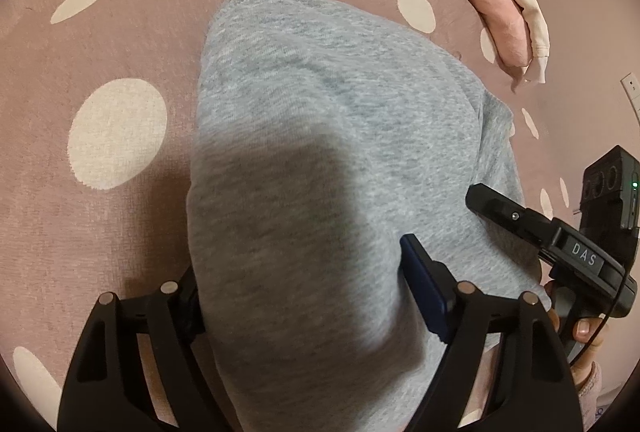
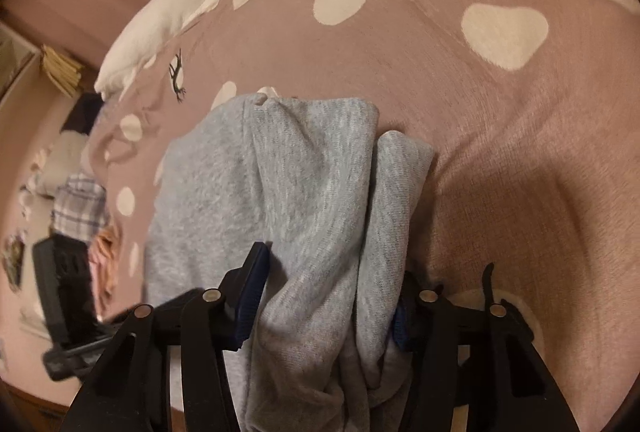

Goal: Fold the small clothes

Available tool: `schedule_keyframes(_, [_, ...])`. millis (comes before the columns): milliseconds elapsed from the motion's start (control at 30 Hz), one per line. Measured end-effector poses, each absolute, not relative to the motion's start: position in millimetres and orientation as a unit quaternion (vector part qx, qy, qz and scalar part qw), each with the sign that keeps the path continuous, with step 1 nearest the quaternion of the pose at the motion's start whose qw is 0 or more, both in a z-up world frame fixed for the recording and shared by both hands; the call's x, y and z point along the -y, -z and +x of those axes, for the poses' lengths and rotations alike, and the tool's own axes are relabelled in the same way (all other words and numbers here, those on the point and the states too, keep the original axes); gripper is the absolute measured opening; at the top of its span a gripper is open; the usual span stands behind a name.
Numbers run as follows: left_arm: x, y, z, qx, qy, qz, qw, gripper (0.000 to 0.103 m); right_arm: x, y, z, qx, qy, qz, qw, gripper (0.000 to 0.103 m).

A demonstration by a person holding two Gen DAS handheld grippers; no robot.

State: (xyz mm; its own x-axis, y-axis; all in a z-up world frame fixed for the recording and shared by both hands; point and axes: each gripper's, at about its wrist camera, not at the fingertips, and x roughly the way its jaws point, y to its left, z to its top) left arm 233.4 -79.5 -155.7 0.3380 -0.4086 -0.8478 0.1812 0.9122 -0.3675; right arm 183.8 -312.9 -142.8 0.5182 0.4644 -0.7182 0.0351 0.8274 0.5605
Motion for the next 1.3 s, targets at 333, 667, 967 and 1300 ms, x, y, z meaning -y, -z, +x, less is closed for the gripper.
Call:
schedule_keyframes(333, [78.9, 155.5, 234.2, -0.540, 0.173, -0.092, 0.819, 0.079, 300.0, 128.7, 179.6, -0.452, -0.122, 0.202, 0.860, 0.034])
schedule_keyframes(667, [74.4, 149.5, 230.7, -0.527, 0.167, -0.091, 0.828, 0.069, 292.9, 119.1, 175.1, -0.433, -0.120, 0.184, 0.874, 0.030])
schedule_keyframes(967, [74.0, 135.2, 219.9, -0.501, 0.171, -0.082, 0.844, 0.061, 285.1, 97.7, 161.6, -0.391, -0.139, 0.180, 0.892, 0.027])
schedule_keyframes(1300, [63.7, 128.1, 200.8, -0.490, 0.172, -0.076, 0.852, 0.061, 277.9, 86.1, 153.5, -0.376, -0.161, 0.181, 0.894, 0.027])
